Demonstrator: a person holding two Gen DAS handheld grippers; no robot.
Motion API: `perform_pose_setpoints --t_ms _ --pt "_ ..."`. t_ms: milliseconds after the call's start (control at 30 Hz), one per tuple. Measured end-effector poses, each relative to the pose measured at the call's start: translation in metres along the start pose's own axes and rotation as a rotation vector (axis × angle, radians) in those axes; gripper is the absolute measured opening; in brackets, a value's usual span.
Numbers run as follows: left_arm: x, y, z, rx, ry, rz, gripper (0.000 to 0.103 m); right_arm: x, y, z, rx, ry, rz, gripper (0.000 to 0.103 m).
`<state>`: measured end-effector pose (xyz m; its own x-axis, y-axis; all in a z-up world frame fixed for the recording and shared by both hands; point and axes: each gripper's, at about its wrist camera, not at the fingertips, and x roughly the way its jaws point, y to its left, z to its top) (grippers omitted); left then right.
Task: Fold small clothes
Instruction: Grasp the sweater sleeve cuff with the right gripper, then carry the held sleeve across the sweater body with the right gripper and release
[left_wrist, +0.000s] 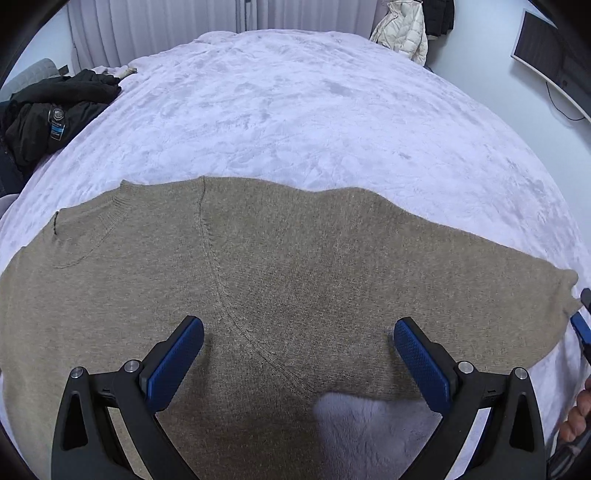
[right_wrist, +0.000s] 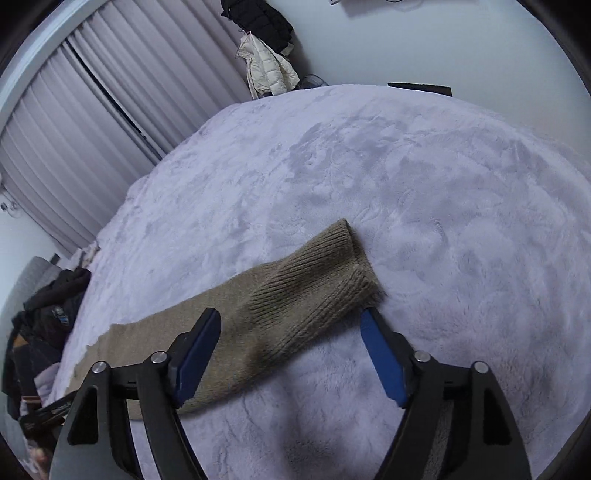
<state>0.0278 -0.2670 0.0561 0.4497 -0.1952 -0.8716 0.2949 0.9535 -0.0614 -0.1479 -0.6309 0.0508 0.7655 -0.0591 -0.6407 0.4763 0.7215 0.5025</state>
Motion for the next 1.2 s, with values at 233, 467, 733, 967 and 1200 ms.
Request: perform_pose_setpoints --t_ms 233,467,733,967,1200 --pt "0.013 0.011 -0.004 -0.052 0.057 0.003 0.103 0.029 -0.001 0.008 0.046 0.078 -0.009 0.011" --pt "-0.003 0.030 0.025 -0.108 -0.011 0.060 0.103 -0.024 0.013 0.009 -0.023 -0.109 -0.034 0.008" --pt "0.042 0.020 0.015 -0.018 0.079 0.094 0.103 0.028 0.003 -0.005 -0.071 0.020 -0.184 0.008" --pt "0.064 0.033 0.038 -0.069 0.099 0.096 0.103 0.029 0.004 -0.009 -0.125 0.021 -0.235 0.008" --pt "0.027 0.033 -0.026 -0.049 0.014 0.043 0.103 0.026 0.008 -0.011 -0.148 0.013 -0.262 0.008"
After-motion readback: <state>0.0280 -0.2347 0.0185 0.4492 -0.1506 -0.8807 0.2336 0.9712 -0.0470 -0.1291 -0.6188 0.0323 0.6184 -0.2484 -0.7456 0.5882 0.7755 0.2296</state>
